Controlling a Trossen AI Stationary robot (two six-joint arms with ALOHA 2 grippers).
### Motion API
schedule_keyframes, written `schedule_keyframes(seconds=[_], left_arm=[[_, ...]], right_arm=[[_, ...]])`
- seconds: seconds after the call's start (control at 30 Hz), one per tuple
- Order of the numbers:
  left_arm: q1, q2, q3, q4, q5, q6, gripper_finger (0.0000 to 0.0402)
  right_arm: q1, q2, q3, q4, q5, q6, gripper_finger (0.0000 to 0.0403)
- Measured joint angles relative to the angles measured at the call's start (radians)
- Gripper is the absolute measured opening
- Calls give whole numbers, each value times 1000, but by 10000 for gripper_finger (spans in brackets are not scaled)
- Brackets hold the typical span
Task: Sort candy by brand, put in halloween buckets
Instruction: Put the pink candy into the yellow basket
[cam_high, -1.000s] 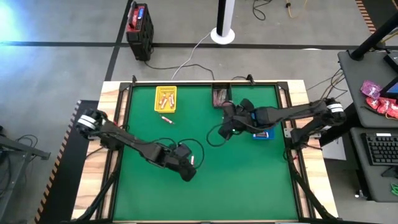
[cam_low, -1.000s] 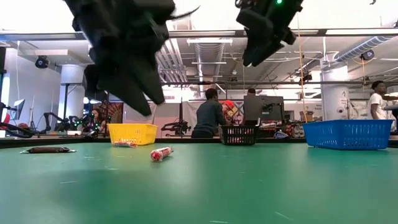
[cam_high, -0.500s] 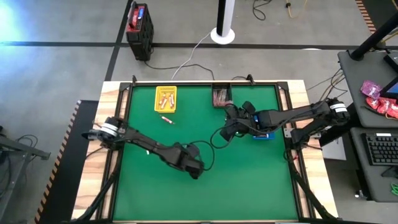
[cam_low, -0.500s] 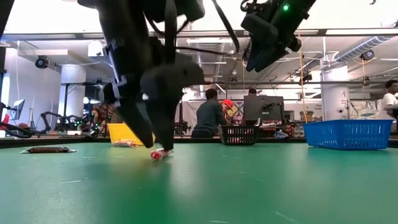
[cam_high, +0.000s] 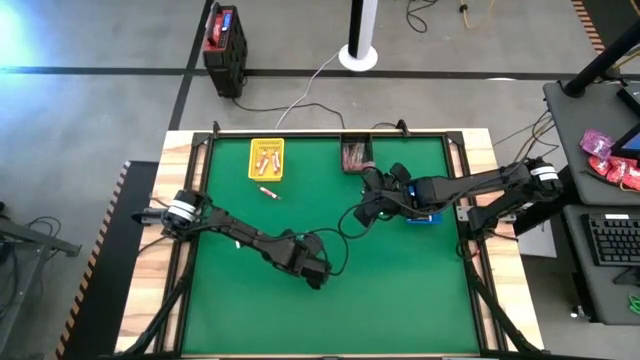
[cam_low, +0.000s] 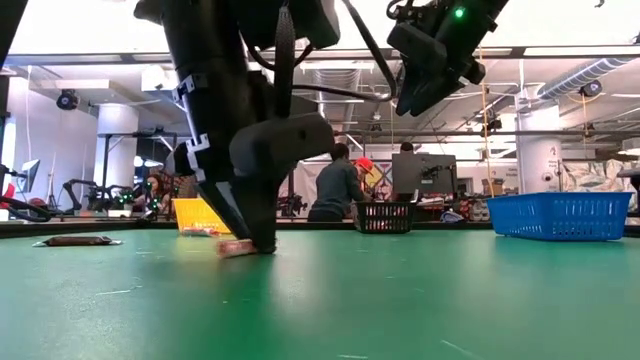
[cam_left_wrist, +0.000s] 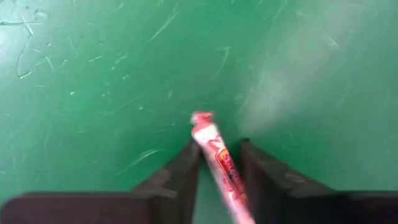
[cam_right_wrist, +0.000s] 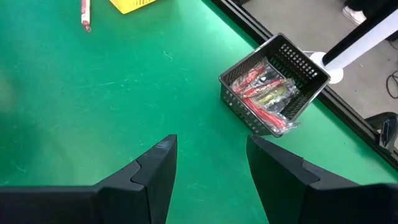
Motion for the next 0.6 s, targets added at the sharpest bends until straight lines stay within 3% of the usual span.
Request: schedule_keyframes(seconds=[0.13, 0.37, 0.6], left_arm=[[1, -1, 8, -13, 6, 41, 19], [2, -33, 57, -104, -1, 165, 28], [23, -232, 34, -264, -177, 222, 14]], right_arm=[[0, 0, -6, -1, 0, 4, 187], [0, 0, -33, 0, -3, 17, 187], [0, 0, -66, 0, -8, 33, 187]])
